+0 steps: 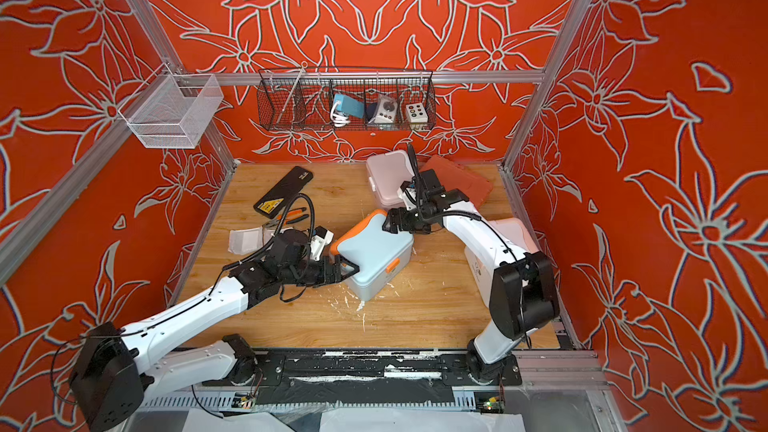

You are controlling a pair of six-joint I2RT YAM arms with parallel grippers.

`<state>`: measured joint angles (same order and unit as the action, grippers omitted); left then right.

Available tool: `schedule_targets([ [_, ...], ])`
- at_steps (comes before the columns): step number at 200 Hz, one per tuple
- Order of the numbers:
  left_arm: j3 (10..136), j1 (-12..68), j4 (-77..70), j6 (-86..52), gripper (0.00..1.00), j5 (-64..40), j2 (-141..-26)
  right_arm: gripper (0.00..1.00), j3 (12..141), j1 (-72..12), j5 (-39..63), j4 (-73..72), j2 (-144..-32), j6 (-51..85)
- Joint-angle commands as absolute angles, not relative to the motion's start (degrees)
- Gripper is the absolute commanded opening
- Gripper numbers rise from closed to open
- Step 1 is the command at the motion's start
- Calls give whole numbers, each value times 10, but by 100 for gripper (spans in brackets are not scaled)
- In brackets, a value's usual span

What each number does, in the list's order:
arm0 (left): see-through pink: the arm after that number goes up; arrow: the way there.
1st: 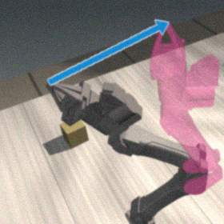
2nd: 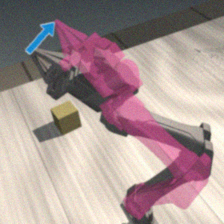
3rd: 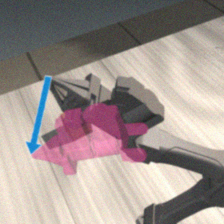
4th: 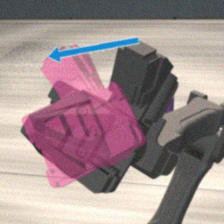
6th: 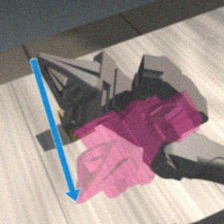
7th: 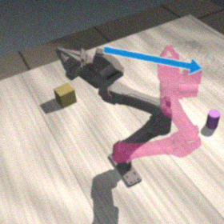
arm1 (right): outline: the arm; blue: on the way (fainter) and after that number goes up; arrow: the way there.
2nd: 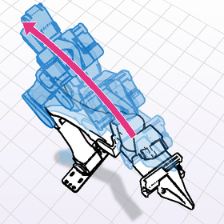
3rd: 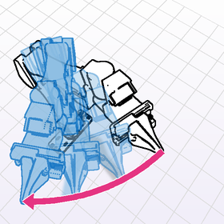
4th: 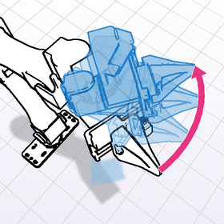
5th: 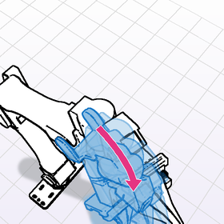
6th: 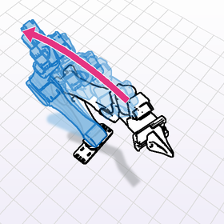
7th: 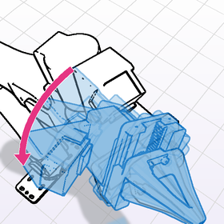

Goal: Open first aid kits and take out gauze
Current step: Adjust the first aid kit at the center of the board.

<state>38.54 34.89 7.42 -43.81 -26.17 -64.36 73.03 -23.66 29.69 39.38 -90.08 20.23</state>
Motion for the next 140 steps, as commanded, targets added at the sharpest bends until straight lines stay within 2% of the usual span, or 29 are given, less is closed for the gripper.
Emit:
schedule_targets([
  [1,422,348,24,-428,97,-256,-671,86,670,-243,358,391,-841,207],
  [53,494,273,28,-375,97,-294,-757,86,523,-292,381,399,-666,248],
  [71,524,241,29,-360,97,-313,-795,88,499,-295,355,413,-618,265],
  [106,544,194,57,-343,97,-321,-800,90,569,-295,217,515,-605,244],
  [140,485,186,105,-341,97,-306,-715,93,647,-293,187,527,-649,215],
])
